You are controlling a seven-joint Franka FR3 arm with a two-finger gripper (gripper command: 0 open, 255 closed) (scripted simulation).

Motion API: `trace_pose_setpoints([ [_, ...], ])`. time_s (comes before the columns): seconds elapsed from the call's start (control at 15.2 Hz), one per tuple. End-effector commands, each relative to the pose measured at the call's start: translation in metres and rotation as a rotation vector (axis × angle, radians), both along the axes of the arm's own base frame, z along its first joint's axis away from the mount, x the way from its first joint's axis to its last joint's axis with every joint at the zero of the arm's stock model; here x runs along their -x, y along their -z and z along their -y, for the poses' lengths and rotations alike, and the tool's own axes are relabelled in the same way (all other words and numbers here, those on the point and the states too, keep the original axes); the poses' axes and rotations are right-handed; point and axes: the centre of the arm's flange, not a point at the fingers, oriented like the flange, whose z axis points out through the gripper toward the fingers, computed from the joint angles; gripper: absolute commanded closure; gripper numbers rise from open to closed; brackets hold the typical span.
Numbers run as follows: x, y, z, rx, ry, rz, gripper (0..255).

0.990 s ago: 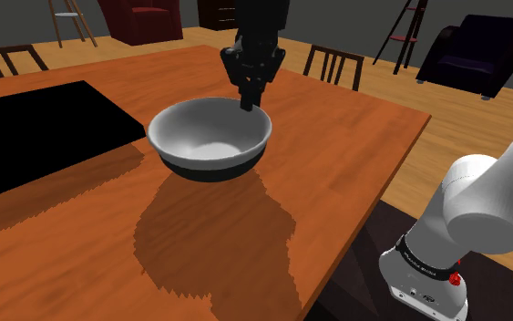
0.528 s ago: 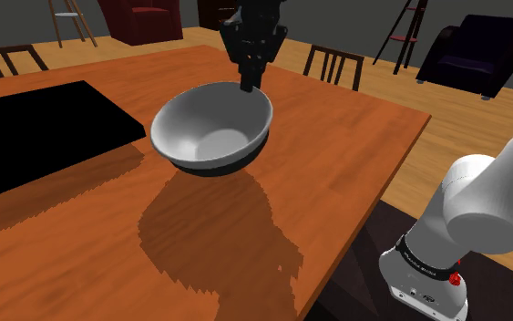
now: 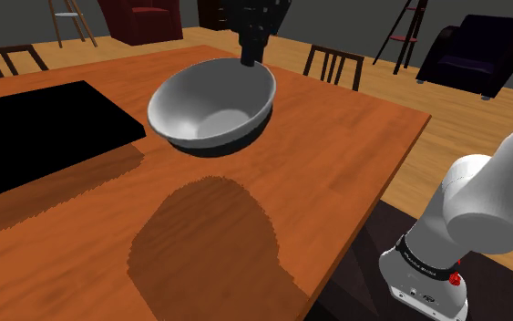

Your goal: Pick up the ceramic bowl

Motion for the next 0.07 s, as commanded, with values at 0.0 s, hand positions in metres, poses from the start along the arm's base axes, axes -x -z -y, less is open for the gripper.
trace_pose_setpoints([
  [0.0,0.0004,-0.0032,-0.0002,0.000,0.000,0.000,255],
])
